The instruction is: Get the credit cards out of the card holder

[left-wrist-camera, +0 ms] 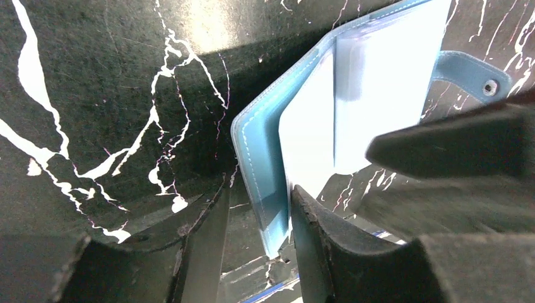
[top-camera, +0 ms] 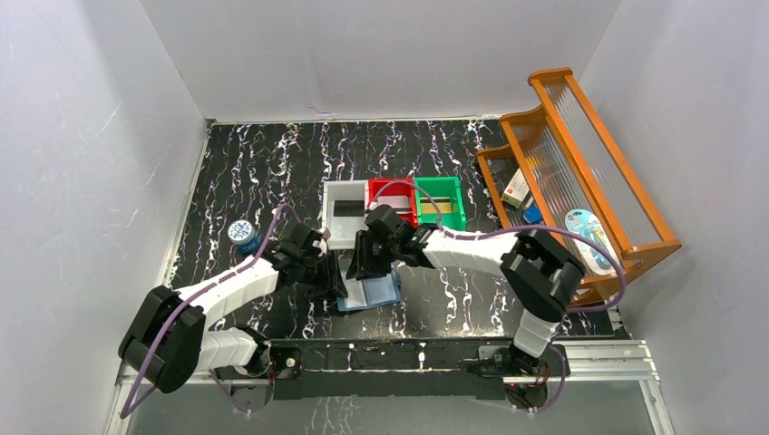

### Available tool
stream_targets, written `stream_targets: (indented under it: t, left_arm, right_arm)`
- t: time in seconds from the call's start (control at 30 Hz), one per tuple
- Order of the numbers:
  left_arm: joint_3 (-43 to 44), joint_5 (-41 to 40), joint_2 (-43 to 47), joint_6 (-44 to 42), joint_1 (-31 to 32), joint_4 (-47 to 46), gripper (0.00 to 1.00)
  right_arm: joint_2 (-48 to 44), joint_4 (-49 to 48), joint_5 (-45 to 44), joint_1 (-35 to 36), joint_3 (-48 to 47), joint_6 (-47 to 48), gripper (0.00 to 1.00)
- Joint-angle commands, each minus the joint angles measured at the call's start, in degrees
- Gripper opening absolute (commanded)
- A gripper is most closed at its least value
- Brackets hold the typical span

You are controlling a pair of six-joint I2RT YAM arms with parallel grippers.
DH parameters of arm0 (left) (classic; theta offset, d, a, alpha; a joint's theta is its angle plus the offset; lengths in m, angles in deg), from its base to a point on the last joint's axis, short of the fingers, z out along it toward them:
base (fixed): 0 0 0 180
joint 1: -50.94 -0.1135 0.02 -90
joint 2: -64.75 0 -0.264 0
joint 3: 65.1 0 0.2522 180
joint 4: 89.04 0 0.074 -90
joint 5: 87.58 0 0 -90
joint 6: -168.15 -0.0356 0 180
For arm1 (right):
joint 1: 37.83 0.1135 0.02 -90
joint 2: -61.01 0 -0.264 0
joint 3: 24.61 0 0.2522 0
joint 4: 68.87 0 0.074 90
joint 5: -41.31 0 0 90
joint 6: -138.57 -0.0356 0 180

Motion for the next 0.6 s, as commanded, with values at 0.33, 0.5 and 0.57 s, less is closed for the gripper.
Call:
stream_targets:
  t: [0.33,0.5,0.57]
  left_arm:
    - [0.66,2.52,-0.80,-2.76,0.30,-0.51,0.35]
    - [0.66,2.98,-0.86,-2.66,0.29,-0.97,0.33]
    - [0.68,3.15,-0.88,-2.73,0.29,-1.01,0.31]
  right_arm:
    - [-10.62,14.87,-13.27,0.13,2.47,1.42,0.58]
    - [-9.13,16.51,-13.38,0.09,1.95,1.22,0.59]
    - [-8.49,16.94,-13.69,0.11,1.90,1.19,0.59]
